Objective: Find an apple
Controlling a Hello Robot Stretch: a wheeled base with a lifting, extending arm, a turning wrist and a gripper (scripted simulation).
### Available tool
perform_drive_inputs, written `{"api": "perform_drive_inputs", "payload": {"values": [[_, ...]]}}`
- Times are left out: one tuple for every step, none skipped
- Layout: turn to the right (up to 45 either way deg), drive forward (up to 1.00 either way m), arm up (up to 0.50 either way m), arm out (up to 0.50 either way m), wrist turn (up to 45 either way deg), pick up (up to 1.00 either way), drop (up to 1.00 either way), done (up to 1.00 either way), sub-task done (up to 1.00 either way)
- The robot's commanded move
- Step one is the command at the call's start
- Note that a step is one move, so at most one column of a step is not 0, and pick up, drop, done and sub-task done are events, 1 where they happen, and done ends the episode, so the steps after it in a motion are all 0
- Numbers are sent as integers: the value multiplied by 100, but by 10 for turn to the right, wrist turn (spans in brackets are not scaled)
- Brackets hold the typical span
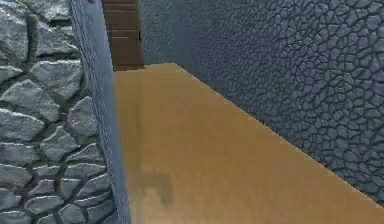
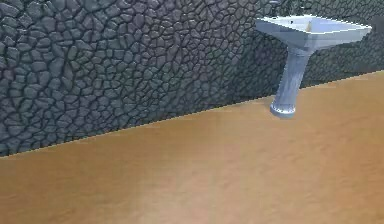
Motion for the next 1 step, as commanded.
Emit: {"api": "perform_drive_inputs", "payload": {"values": [[450,0,0,0,0,0,0,0,0]]}}
